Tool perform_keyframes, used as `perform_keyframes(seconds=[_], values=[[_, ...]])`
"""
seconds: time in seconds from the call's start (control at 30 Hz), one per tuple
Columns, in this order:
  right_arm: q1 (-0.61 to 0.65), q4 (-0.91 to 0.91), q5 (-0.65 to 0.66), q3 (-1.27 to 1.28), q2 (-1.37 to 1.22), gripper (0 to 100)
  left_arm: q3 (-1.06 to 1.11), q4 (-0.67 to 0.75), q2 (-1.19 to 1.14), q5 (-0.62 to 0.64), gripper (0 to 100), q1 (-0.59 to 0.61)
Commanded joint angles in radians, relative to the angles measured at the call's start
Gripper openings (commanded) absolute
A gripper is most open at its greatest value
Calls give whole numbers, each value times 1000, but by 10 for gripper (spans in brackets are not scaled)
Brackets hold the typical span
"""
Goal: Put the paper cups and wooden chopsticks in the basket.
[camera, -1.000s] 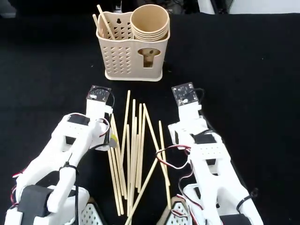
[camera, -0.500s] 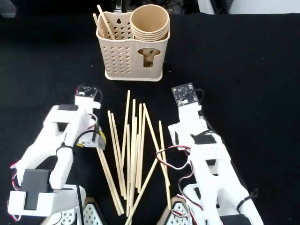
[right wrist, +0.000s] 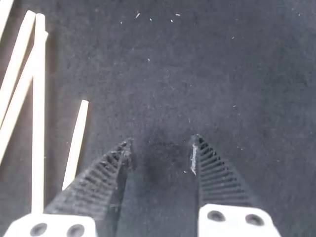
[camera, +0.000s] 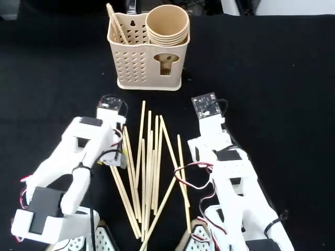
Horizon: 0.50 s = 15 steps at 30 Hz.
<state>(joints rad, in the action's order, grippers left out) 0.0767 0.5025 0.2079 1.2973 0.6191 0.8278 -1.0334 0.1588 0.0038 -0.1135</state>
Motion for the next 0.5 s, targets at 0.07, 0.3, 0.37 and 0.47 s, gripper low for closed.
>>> perform_keyframes(seconds=[0.07,0.3,0.37,0.47], values=[[3,-20,0,-4,24,191,-2,41,0,38,238,-53],[3,-20,0,-4,25,191,-2,41,0,38,103,-56],[3,-20,0,-4,25,191,-2,41,0,38,102,-53],[3,-20,0,-4,25,191,-5,41,0,38,102,-53]])
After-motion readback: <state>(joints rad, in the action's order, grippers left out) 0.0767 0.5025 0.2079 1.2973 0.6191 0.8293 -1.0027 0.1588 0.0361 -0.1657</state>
